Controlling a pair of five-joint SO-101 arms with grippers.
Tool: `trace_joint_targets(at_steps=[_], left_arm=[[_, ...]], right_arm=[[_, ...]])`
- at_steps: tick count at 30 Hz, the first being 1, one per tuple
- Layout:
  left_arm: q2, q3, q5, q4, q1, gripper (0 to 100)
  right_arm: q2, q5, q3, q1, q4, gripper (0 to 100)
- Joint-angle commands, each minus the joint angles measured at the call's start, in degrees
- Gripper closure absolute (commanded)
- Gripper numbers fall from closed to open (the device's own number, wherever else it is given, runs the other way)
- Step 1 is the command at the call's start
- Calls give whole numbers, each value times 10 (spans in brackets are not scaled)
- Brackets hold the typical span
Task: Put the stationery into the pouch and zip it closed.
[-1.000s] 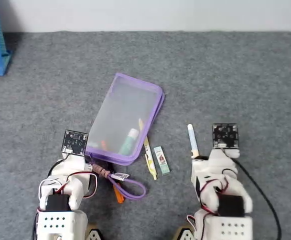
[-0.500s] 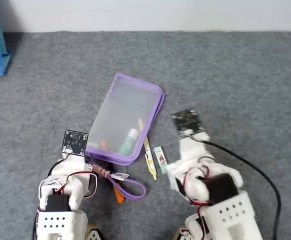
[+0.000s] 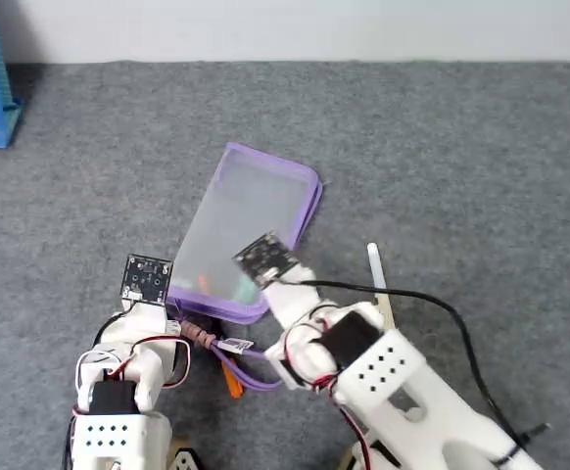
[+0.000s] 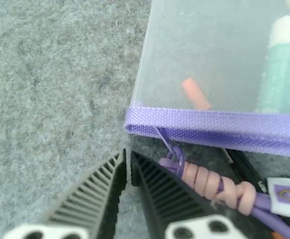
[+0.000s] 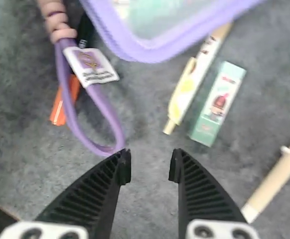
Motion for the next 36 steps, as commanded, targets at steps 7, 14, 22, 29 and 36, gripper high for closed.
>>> trace_joint_targets(at_steps=[7,14,22,29,36], left_arm=[[-5,-27,-4,-11,0,986],[-5,-27,-4,-11,0,986],[-5,-27,-4,-11,0,986],[-5,-27,-4,-11,0,986],[-5,-27,-4,-11,0,986]], right_arm=[[60,-54,-29,-73,-50,852],[175,-51,-29,-71,-116,854],[216,-50,-29,-66,-122,992],[136,2,-30,40,-86,991],[-16,125,-30,246,-81,991]])
